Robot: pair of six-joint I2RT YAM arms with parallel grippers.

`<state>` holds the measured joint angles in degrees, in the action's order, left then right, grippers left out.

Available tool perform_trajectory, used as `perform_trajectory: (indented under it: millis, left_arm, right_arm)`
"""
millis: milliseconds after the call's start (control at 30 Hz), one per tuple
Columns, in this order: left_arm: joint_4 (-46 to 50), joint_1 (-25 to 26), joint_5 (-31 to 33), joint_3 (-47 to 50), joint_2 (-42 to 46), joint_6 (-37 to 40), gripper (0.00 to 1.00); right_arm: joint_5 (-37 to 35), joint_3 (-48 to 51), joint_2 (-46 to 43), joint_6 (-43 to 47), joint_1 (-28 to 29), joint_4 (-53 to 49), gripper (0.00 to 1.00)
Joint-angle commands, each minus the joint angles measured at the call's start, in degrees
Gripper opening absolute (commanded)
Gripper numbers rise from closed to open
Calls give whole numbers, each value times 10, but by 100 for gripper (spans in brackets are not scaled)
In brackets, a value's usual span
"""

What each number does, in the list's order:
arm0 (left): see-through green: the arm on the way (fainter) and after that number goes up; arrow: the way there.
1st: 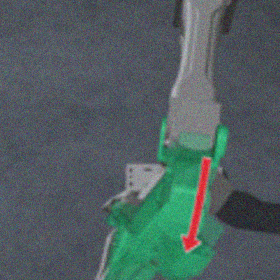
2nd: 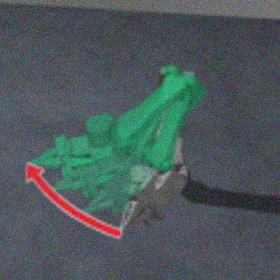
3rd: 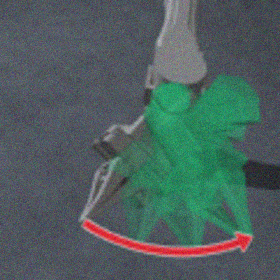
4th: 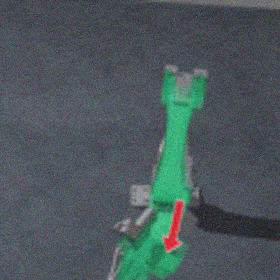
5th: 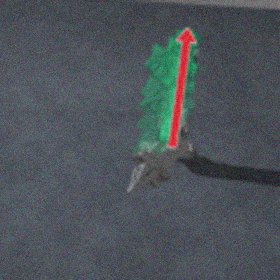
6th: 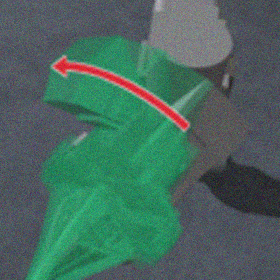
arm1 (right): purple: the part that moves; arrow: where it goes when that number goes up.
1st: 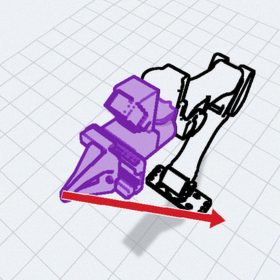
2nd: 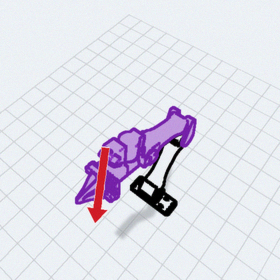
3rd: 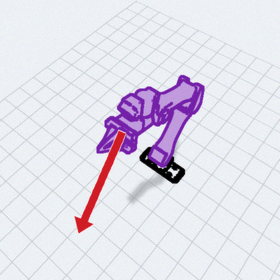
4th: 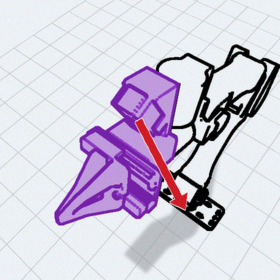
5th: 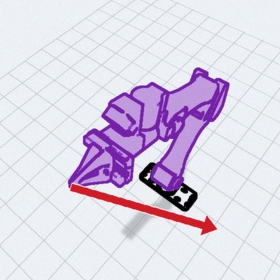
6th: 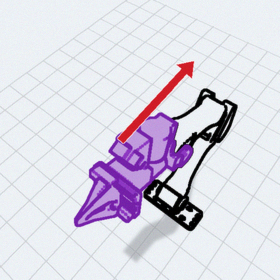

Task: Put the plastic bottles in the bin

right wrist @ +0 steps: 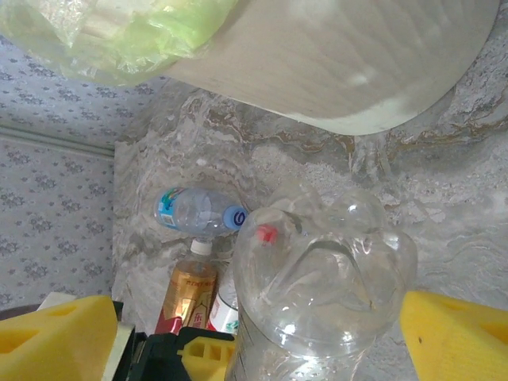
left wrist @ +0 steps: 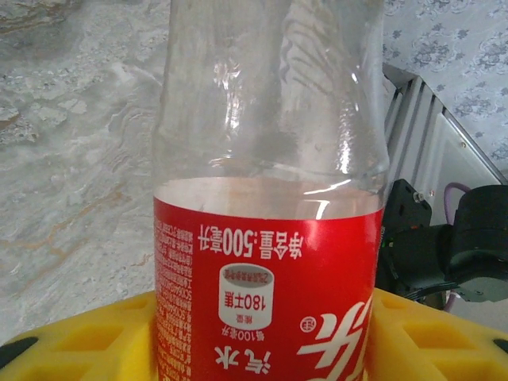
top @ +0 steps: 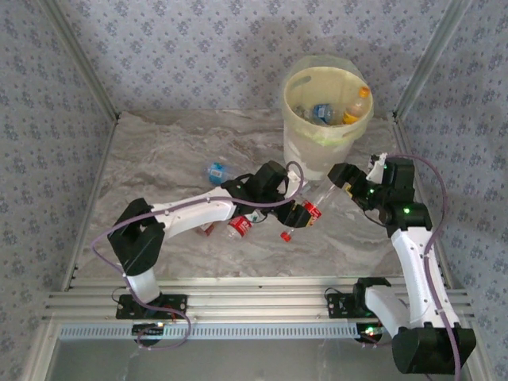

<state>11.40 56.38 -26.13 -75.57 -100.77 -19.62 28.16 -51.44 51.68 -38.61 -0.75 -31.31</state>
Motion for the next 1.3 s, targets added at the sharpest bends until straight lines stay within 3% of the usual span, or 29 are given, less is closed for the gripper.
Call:
perform_trajectory:
  millis: [0,567,967,1067,1267]
  left_arm:
    - [-18,15,-4,-6,29,13,56]
    - [-15,23,24,5,65,12,56]
    - [-20,30,38,0,55,9,61]
    - [-17,30,32,-13,53,5,67]
    - [-7,29,38,-37,84,13,95]
  right_arm:
    - [-13,-4,8,-1,6,10,93]
    - [-54,2,9,6,9,-3,82]
    - [-21,-27,5,-14,15,9,52]
    - [-28,-49,2,-19,20,2,49]
    - [-39,-122,11,-11,28,-19,47]
